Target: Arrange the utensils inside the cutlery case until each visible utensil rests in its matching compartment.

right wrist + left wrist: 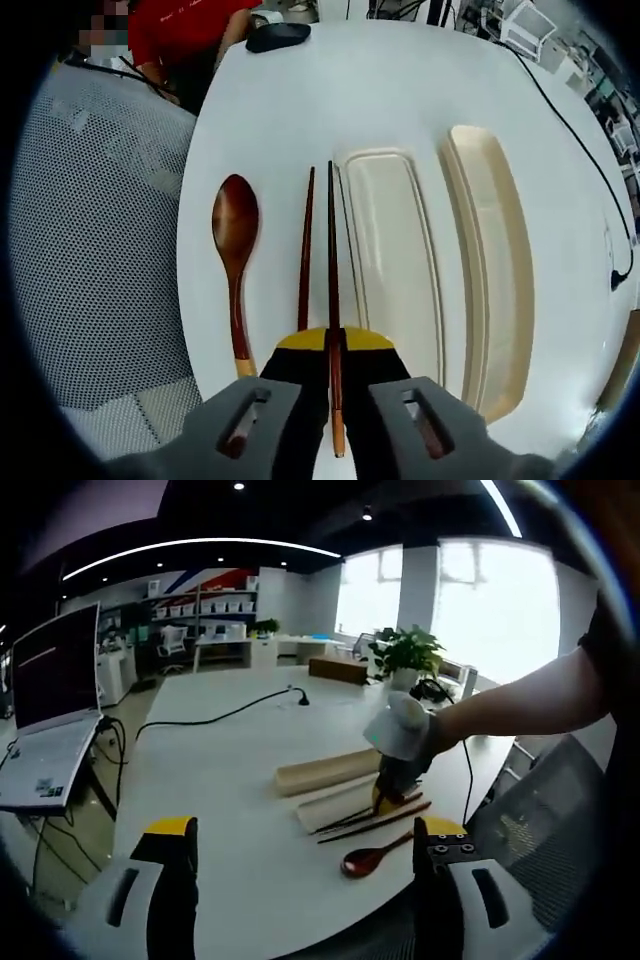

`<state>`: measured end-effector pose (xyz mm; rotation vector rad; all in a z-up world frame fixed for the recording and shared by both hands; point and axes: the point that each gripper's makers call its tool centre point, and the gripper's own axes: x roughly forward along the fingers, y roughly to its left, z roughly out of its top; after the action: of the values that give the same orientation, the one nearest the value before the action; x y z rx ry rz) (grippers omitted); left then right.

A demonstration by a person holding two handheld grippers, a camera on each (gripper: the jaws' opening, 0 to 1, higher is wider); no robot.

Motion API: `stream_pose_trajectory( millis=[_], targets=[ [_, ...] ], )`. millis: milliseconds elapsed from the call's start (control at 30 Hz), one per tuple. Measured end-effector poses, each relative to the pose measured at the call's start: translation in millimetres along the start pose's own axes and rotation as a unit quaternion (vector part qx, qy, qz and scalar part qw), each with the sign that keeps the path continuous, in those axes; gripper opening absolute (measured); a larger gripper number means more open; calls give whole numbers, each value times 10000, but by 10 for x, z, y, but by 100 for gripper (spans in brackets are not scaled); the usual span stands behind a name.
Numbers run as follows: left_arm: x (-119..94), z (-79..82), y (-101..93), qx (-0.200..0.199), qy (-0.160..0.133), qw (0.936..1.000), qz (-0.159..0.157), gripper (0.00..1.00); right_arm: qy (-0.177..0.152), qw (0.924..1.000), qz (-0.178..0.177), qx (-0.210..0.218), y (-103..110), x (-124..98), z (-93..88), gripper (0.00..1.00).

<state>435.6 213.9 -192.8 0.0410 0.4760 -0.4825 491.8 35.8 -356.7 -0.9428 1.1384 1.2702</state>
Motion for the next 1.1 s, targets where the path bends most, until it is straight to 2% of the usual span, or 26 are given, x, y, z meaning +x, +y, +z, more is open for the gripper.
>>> stream_pose_trajectory(
  millis=[600,667,733,900,1100],
  targets=[
    [-10,3,-18,7,-7,10000,-49,92,204,9996,-120,119,-90,-199,-18,0],
    [-7,0,-23,11,1,10000,-66,92,157,9997,-159,0,-119,-236,-7,0],
    [-5,1,-28,4,1,10000,-81,92,211,9997,-70,93,-100,-251,-16,0],
    [-6,11,-28,-1,-25,10000,-89,92,279,9995,-161,43,-139,-269,-49,0],
    [-5,12,-34,9,-24,9999,-103,92,271,9993,-261,20,-214,-418,-48,0]
  ],
)
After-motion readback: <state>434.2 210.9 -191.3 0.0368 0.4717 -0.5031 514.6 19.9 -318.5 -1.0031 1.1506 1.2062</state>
